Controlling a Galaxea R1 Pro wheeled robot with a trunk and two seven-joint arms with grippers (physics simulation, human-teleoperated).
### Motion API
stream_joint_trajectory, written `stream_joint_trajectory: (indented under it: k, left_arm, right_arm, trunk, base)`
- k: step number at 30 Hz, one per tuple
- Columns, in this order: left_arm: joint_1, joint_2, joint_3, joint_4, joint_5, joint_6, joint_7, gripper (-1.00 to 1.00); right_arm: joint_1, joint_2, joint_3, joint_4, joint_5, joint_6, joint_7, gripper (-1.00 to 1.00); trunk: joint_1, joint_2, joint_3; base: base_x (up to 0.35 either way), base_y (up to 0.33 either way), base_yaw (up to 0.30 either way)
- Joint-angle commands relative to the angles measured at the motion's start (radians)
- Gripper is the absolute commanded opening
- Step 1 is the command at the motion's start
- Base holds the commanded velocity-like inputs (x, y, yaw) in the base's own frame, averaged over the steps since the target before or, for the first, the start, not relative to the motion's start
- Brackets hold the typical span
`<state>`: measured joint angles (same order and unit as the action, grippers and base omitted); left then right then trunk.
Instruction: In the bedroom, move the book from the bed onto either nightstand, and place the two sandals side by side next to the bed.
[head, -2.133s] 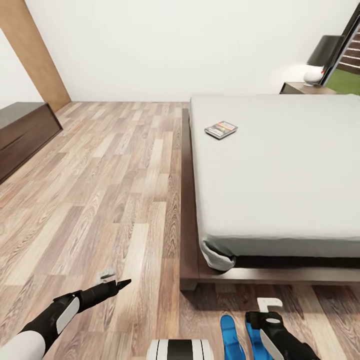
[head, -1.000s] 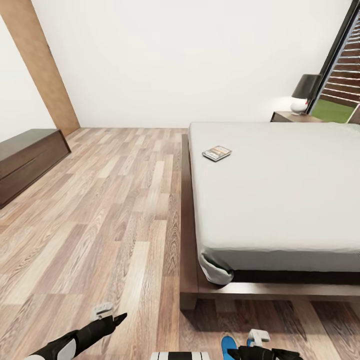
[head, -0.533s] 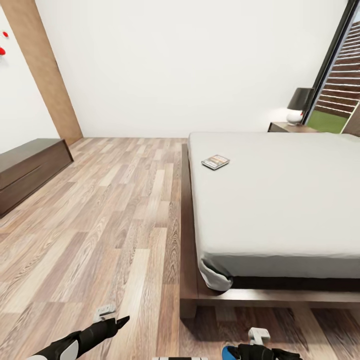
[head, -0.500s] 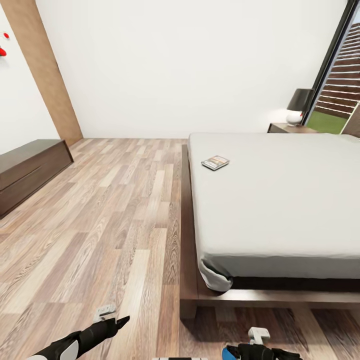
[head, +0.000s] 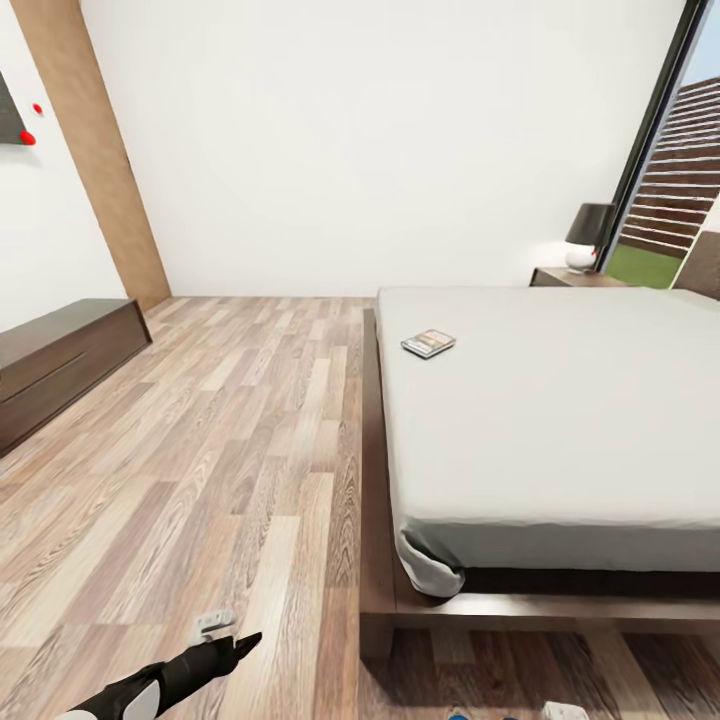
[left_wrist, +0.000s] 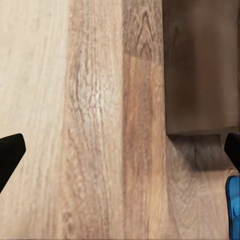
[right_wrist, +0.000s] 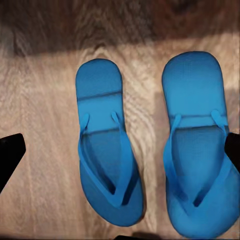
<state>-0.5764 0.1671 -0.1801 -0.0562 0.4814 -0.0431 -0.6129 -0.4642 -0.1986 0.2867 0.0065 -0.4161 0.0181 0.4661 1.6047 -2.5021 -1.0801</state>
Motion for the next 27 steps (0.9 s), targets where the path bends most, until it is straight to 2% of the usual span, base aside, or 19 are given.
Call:
stream_joint_trajectory:
  k: [1, 3, 11, 27]
  left_arm:
    - [-0.001, -0.001, -0.009, 0.002, 0.006, -0.004, -0.002, 1.00]
    - [0.000, -0.002, -0.009, 0.002, 0.007, -0.004, -0.002, 1.00]
    - [0.000, -0.002, -0.009, 0.003, 0.008, -0.004, -0.002, 1.00]
    - [0.000, -0.001, -0.009, 0.003, 0.008, -0.004, -0.002, 1.00]
  right_arm:
    - [-0.001, -0.007, 0.008, 0.010, -0.010, -0.006, 0.003, 1.00]
    - [-0.001, -0.013, 0.008, 0.018, -0.010, -0.013, 0.003, 1.00]
    - [-0.001, -0.019, 0.008, 0.027, -0.011, -0.019, -0.001, 1.00]
    - [-0.001, -0.019, 0.008, 0.027, -0.012, -0.020, -0.001, 1.00]
  trunk:
    - [-0.001, 0.000, 0.003]
    - [-0.002, 0.000, 0.011]
    - [-0.002, 0.000, 0.011]
    - [-0.002, 0.000, 0.011]
  base:
    - [0.000, 0.000, 0.000]
    - [0.000, 0.000, 0.000]
    - [0.000, 0.032, 0.000]
    - [0.000, 0.262, 0.000]
